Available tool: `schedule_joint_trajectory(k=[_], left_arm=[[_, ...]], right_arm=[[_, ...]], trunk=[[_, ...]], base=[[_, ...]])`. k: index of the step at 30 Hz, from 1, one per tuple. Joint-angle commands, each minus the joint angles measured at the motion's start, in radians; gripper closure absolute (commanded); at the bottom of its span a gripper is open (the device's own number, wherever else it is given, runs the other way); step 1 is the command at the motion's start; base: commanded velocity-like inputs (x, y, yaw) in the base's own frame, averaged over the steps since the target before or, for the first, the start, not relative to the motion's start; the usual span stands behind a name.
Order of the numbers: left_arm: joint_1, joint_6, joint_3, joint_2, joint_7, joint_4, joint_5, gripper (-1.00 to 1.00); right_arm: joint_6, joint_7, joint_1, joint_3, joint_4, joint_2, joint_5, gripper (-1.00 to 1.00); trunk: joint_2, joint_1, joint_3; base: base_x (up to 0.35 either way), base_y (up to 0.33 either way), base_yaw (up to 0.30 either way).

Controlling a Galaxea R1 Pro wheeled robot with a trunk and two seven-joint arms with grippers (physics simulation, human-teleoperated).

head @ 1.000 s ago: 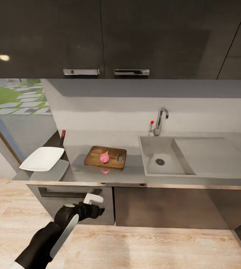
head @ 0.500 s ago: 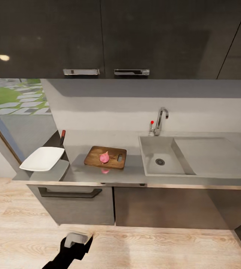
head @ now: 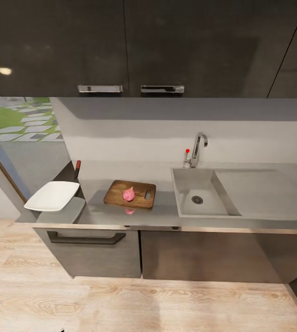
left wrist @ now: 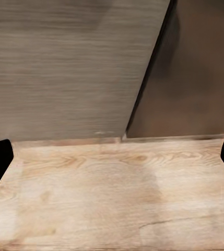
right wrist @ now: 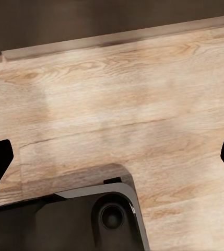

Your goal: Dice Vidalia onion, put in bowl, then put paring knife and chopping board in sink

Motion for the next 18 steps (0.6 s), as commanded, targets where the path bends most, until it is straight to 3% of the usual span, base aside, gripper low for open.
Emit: schedule_joint_trajectory(k=[1, 2, 5, 10, 18], left_arm=[[0.006, -0.023, -0.001, 0.001, 0.007, 0.019, 0.003, -1.00], [0.013, -0.059, 0.023, 0.001, 0.007, 0.070, 0.004, -1.00], [0.014, -0.086, 0.043, -0.001, 0.006, 0.106, 0.005, -1.00], [0.015, -0.133, 0.064, -0.003, 0.007, 0.192, 0.006, -1.00], [0.015, -0.138, 0.069, -0.004, 0.008, 0.230, 0.009, -1.00]], right_arm=[[-0.001, -0.003, 0.000, 0.004, -0.002, 0.000, -0.005, -1.00], [-0.001, -0.003, 0.000, 0.004, -0.002, 0.000, -0.005, -1.00], [-0.001, -0.003, 0.000, 0.004, -0.002, 0.000, -0.005, -1.00], [-0.001, -0.003, 0.000, 0.004, -0.002, 0.000, -0.004, -1.00], [-0.001, -0.003, 0.000, 0.004, -0.002, 0.000, -0.004, -1.00]], trunk=[[-0.002, 0.001, -0.001], [-0.002, 0.001, -0.001], [-0.002, 0.001, -0.001], [-0.002, 0.001, -0.001], [-0.002, 0.001, -0.001]], base=[[0.000, 0.000, 0.000], [0.000, 0.000, 0.000], [0.000, 0.000, 0.000], [0.003, 0.017, 0.000], [0.089, 0.222, 0.000]])
